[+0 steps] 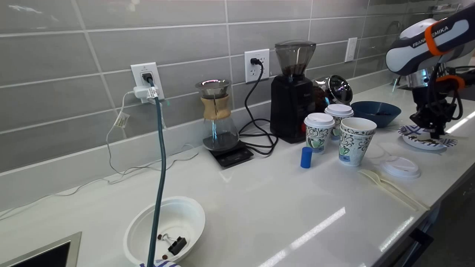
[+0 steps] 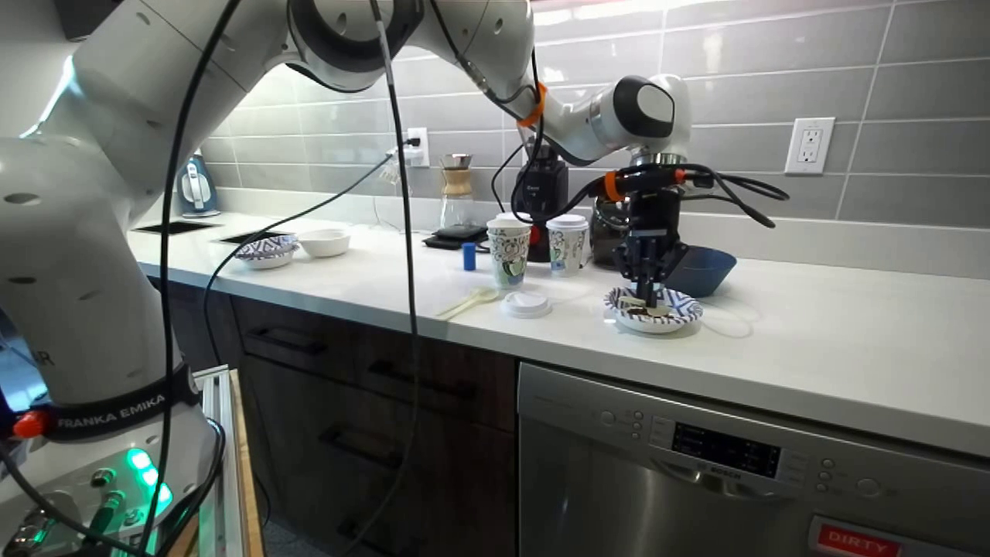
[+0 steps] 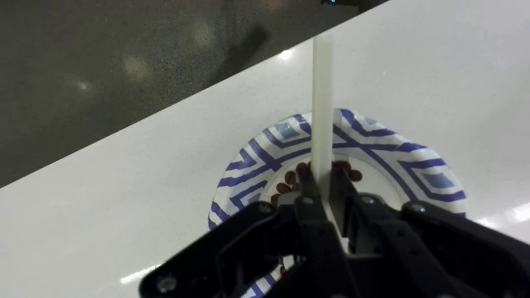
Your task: Use the white spoon to place some contents from the black and white bowl into the open coffee cup
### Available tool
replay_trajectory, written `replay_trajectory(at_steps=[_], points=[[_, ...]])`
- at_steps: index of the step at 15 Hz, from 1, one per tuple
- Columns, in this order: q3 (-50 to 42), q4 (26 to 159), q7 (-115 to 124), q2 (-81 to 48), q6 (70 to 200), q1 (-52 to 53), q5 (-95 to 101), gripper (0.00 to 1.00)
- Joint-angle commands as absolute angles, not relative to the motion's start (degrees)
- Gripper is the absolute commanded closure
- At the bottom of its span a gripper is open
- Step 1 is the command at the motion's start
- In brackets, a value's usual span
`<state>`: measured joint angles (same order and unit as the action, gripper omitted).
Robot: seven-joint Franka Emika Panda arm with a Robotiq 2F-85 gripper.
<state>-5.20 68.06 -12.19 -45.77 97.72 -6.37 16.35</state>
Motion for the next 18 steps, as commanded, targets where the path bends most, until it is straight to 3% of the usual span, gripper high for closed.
replay_trajectory(at_steps=[1, 18], points=[[-5.78, 65.6, -12.18, -46.67, 95.64, -6.24, 16.54, 0.97], [-6.06, 64.19, -12.91, -47.65, 92.89, -5.35, 17.49, 0.97]])
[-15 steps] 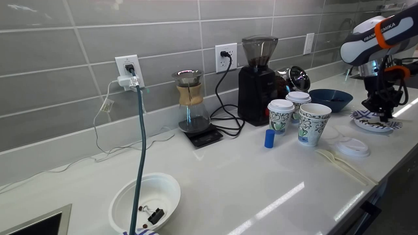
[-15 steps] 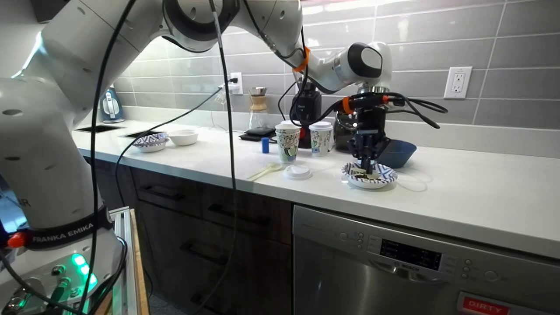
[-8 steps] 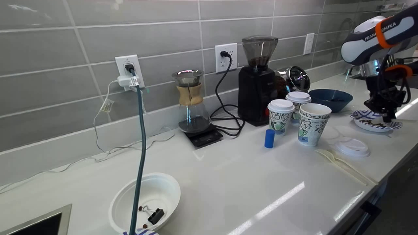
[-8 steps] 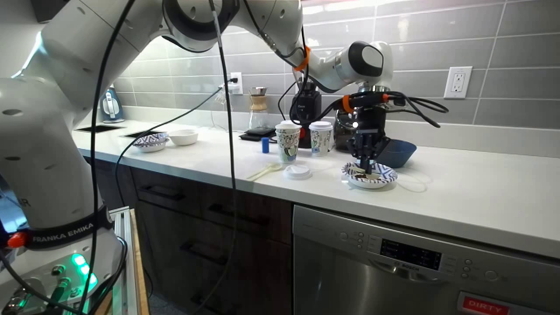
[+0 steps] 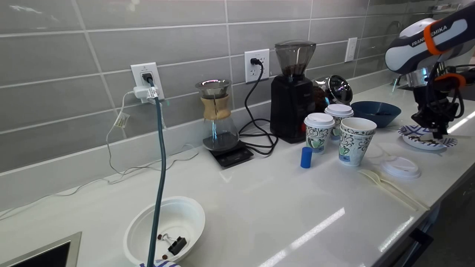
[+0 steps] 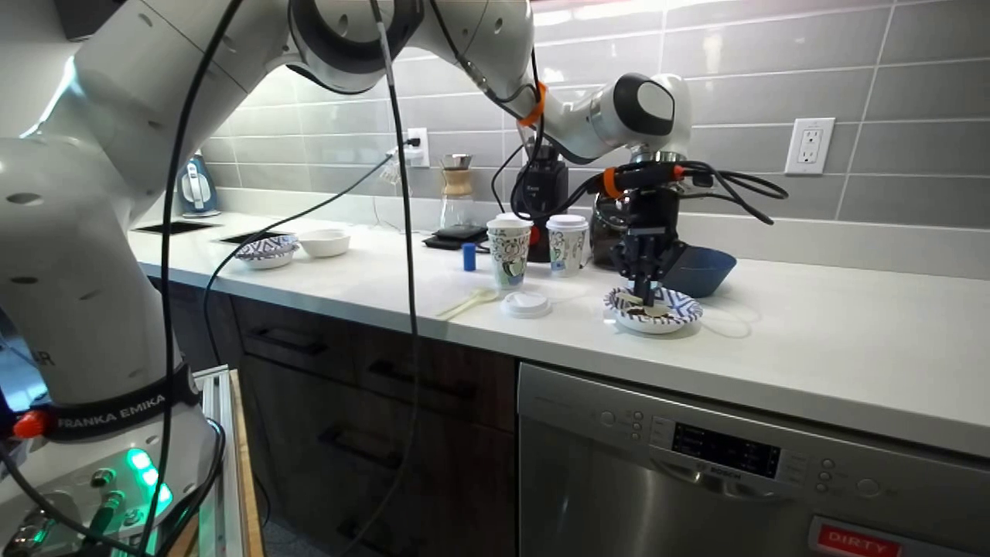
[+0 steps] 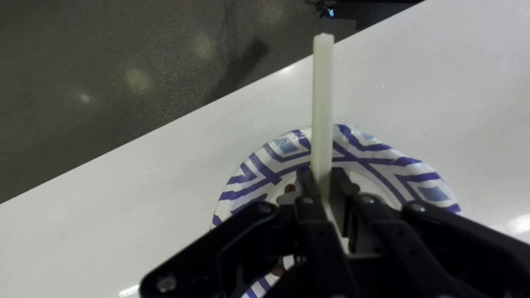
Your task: Use the white spoon to place some contents from the black and white bowl into the open coffee cup
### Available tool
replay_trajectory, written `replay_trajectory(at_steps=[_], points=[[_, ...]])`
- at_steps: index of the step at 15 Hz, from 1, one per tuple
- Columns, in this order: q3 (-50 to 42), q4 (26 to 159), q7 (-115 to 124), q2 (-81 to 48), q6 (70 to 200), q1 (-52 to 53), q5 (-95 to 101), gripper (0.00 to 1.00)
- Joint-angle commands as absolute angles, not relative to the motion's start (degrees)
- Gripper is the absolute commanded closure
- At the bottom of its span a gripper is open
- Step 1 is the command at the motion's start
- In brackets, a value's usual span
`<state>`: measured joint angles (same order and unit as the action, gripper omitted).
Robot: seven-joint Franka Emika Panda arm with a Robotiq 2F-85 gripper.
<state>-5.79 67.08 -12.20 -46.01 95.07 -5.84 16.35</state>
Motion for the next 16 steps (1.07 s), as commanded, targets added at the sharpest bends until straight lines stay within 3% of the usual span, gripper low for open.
replay_trajectory(at_steps=[1, 16], points=[[-6.07, 64.14, -12.86, -47.76, 92.81, -5.3, 17.49, 0.97], [-5.69, 60.99, -13.29, -49.55, 91.94, -4.3, 17.23, 0.97]])
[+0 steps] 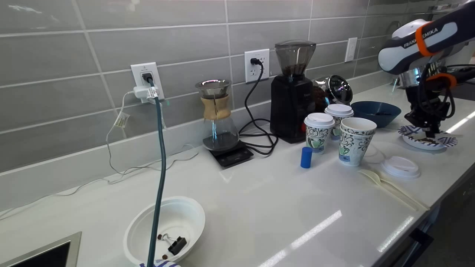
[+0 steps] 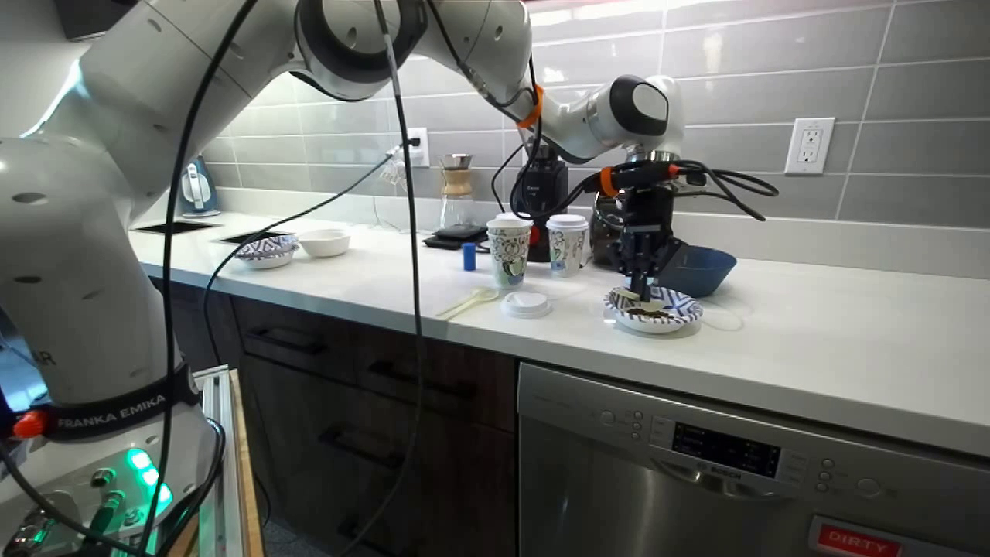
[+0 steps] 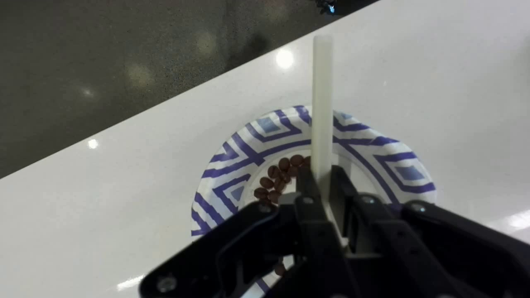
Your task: Use the white spoon to place some contents from the black and white bowl into the open coffee cup
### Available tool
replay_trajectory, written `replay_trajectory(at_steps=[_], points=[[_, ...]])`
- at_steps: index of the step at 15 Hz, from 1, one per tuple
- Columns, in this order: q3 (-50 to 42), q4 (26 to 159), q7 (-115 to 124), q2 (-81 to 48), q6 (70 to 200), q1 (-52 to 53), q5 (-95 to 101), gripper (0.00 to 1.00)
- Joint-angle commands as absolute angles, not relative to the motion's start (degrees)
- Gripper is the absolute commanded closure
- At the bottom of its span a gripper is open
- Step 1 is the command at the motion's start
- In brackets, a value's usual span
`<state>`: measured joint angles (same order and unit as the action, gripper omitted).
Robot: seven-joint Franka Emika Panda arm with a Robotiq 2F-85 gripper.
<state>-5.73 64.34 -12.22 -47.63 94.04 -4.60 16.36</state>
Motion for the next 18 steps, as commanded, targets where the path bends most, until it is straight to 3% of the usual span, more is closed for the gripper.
replay_trajectory(at_steps=[1, 18], points=[[-5.77, 60.91, -13.28, -49.71, 91.93, -4.21, 17.35, 0.97], [-6.53, 61.4, -12.58, -50.08, 92.11, -3.83, 18.32, 0.97]])
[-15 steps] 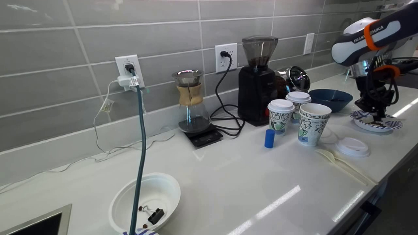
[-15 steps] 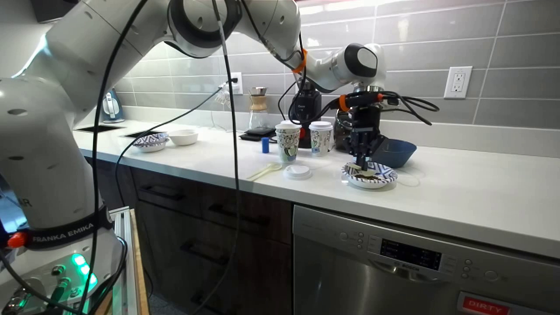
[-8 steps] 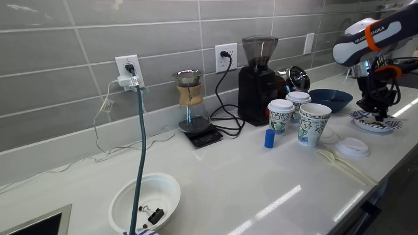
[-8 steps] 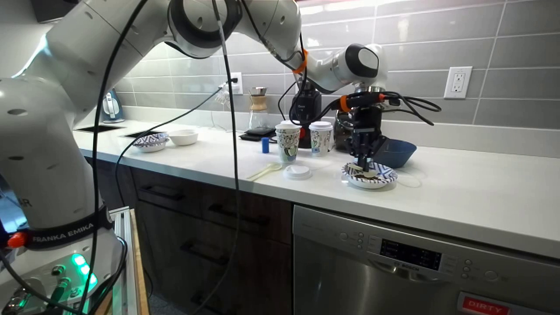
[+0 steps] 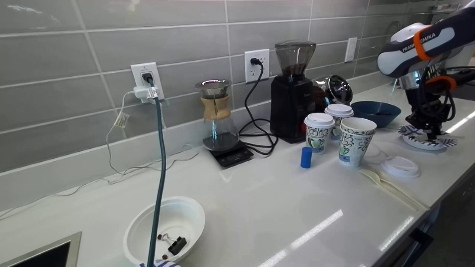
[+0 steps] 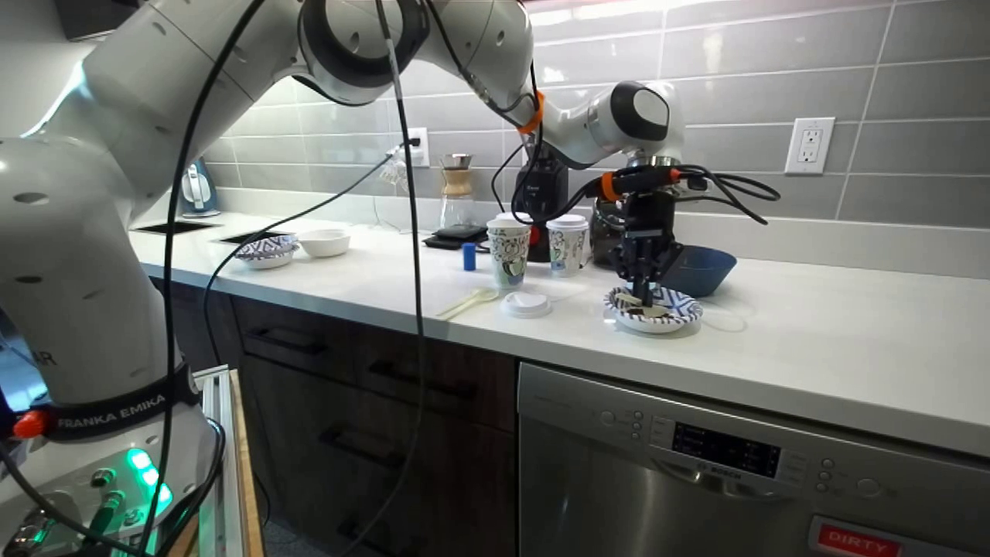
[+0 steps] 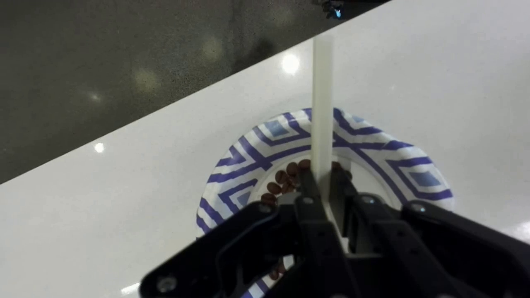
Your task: Use the white spoon to place some contents from the black and white bowl into the open coffee cup
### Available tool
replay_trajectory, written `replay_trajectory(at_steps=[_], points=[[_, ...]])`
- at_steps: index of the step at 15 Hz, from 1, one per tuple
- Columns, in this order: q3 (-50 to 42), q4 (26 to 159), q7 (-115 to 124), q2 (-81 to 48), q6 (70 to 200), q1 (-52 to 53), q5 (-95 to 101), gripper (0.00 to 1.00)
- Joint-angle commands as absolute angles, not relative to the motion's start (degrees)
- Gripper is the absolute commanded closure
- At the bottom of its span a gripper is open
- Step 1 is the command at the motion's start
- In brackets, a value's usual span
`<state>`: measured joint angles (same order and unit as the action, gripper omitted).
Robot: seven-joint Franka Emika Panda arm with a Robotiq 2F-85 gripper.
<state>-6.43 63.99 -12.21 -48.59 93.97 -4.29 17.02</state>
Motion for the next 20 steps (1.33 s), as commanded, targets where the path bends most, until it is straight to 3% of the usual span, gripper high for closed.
replay_trajectory(at_steps=[1, 20], points=[[-6.39, 61.39, -12.73, -50.11, 92.25, -3.9, 18.13, 0.97], [-2.66, 61.32, -15.79, -49.44, 93.96, -6.83, 11.65, 0.97]])
